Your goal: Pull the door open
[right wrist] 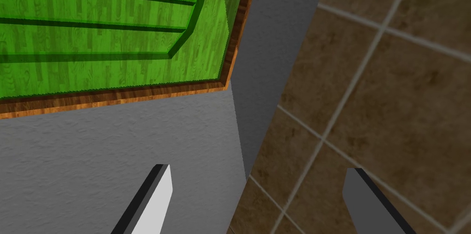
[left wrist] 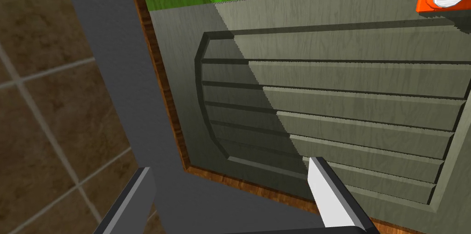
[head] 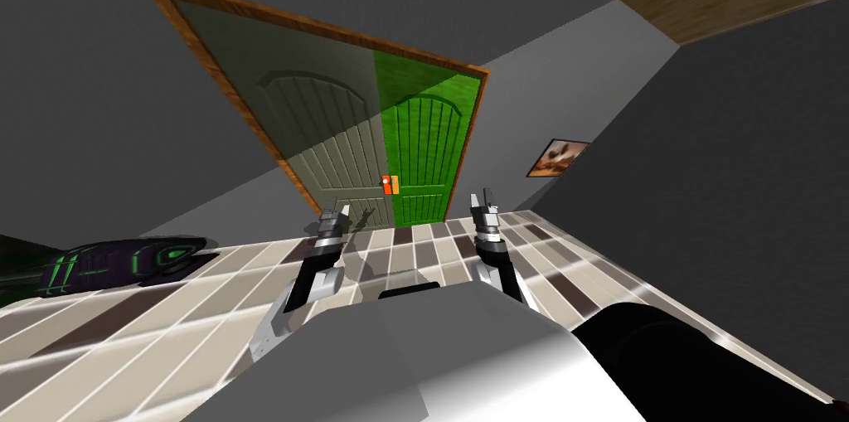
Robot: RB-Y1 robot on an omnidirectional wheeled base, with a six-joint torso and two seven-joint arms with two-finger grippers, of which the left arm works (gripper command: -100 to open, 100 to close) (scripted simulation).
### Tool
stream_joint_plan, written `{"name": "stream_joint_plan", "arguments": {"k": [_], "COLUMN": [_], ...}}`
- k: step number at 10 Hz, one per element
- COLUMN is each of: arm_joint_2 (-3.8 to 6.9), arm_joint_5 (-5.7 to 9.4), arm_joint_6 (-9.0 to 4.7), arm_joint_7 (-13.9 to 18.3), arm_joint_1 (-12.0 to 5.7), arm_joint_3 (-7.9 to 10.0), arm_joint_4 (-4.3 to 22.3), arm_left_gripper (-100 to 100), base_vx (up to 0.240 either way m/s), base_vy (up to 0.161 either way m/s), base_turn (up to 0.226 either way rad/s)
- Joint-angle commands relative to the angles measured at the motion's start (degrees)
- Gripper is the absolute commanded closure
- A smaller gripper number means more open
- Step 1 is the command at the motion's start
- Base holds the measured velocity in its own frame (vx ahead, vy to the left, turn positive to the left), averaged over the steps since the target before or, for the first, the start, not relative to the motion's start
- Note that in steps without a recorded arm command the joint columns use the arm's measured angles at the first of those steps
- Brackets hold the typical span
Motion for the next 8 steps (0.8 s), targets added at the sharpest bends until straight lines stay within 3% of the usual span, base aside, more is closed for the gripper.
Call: {"name": "stream_joint_plan", "arguments": {"k": [1, 6, 8], "arm_joint_2": [0.08, 0.72, 1.08], "arm_joint_5": [0.04, 0.37, 0.57], "arm_joint_6": [0.38, 1.85, 2.73], "arm_joint_7": [0.06, 0.47, 0.71], "arm_joint_1": [-0.41, -2.7, -4.07], "arm_joint_3": [0.05, 0.73, 1.13], "arm_joint_4": [1.82, 7.84, 11.42], "arm_left_gripper": [-100, -100, -100], "base_vx": [0.111, 0.103, 0.13], "base_vy": [0.01, 0.003, -0.012], "base_turn": [-0.039, -0.039, -0.052]}}
